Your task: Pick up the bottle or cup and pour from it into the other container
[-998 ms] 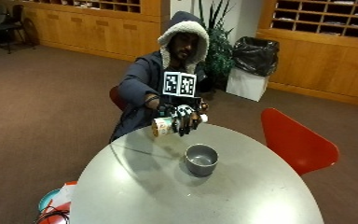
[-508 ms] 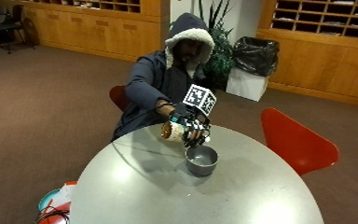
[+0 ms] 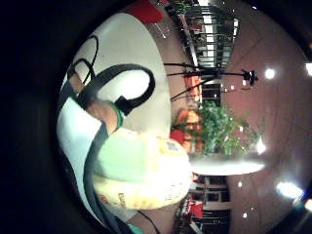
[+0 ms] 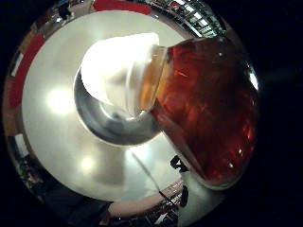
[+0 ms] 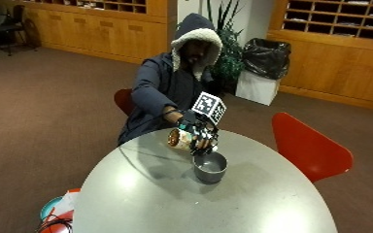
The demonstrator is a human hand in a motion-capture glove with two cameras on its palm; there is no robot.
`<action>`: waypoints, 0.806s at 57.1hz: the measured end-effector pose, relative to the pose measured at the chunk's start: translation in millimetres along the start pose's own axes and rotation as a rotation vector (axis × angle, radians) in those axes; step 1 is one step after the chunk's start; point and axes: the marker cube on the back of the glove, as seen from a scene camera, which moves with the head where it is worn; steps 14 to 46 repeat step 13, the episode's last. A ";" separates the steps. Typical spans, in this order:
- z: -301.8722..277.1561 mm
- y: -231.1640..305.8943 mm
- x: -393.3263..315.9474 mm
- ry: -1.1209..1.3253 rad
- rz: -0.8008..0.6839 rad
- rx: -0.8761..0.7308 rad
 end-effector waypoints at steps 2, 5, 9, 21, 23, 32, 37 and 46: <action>0.5 -0.3 3.1 -0.006 0.003 0.001; 0.9 0.2 6.0 -0.007 0.005 0.004; 1.2 1.7 7.2 -0.008 0.005 0.002; 0.7 3.6 5.5 -0.011 0.001 0.001; 0.7 3.6 5.5 -0.011 0.001 0.001; 0.7 3.6 5.5 -0.011 0.001 0.001; 0.7 3.6 5.5 -0.011 0.001 0.001; 0.7 3.6 5.5 -0.011 0.001 0.001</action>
